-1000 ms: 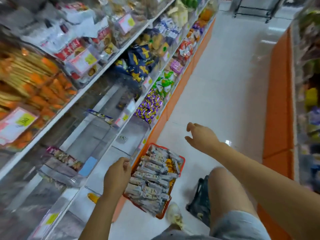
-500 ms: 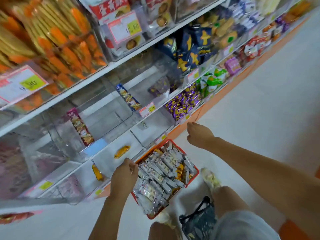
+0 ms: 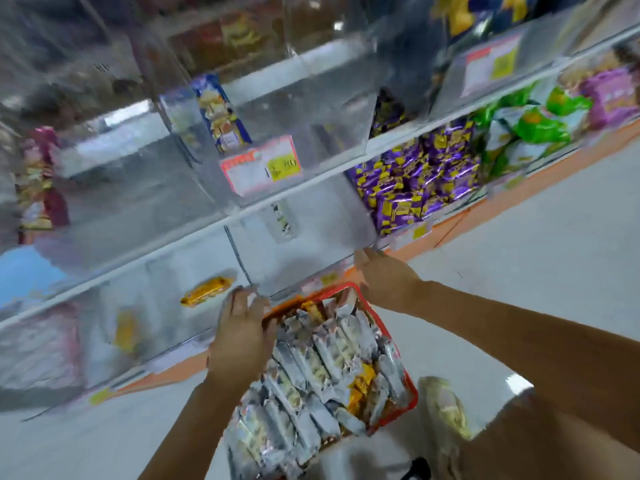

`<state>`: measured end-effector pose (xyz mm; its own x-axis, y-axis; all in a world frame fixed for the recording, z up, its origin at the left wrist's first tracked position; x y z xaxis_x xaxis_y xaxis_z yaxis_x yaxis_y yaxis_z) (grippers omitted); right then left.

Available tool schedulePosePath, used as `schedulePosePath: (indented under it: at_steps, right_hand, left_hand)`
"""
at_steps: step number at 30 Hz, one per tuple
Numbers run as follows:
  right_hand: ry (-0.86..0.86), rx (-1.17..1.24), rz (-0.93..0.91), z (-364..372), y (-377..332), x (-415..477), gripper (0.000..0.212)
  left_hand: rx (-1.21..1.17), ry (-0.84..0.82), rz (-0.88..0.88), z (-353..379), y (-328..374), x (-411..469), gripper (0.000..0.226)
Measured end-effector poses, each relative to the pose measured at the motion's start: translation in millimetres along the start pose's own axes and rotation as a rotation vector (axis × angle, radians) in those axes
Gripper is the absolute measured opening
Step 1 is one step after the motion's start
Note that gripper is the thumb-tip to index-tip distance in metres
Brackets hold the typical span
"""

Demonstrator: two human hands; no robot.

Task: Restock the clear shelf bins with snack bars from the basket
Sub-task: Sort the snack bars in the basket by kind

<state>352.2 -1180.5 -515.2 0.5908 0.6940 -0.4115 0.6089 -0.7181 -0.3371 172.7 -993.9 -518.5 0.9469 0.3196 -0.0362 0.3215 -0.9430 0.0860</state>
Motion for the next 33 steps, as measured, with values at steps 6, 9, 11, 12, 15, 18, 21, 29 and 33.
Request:
schedulePosePath:
  at_steps: [6, 9, 11, 12, 15, 18, 21, 29, 33]
  right_hand:
    - [0.143, -0.016, -0.289, 24, 1, 30, 0.028]
    - [0.192, -0.058, -0.371, 29, -3, 32, 0.029]
    - [0.224, -0.056, -0.423, 36, -7, 31, 0.029]
    - [0.243, -0.04, -0.447, 40, -9, 29, 0.029]
    - [0.262, -0.01, -0.448, 64, -15, 24, 0.03]
    - [0.168, 0.068, -0.33, 98, -14, 19, 0.038]
    - [0.012, 0.181, -0.143, 138, -13, 14, 0.057]
    - [0.044, 0.406, 0.163, 197, -39, -22, 0.082]
    - [0.098, 0.507, 0.206, 205, -44, -33, 0.092]
  left_hand:
    - [0.122, 0.102, 0.063, 38, -5, 21, 0.039]
    - [0.121, 0.209, 0.094, 51, -4, 18, 0.039]
    - [0.126, 0.276, 0.108, 61, -6, 14, 0.035]
    - [0.134, 0.304, 0.115, 67, -7, 12, 0.033]
    - [0.147, 0.355, 0.139, 78, -10, 8, 0.034]
    - [0.164, 0.388, 0.164, 86, -12, 4, 0.035]
    - [0.139, 0.385, 0.173, 93, -10, -2, 0.027]
    - [0.046, 0.299, 0.086, 91, -4, -13, 0.046]
    - [0.042, 0.224, 0.053, 86, 1, -14, 0.052]
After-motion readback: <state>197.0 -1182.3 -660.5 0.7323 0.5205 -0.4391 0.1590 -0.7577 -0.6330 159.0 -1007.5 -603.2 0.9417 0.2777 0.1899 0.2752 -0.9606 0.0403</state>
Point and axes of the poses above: each hand's wrist, its own x-axis towards the middle knuckle, its own z-axis out of the palm, y = z × x, the point moved 2 cm from there along x, towards the middle knuckle, and after that the axes turned 7 degrees about x, right-handed, at the moved point
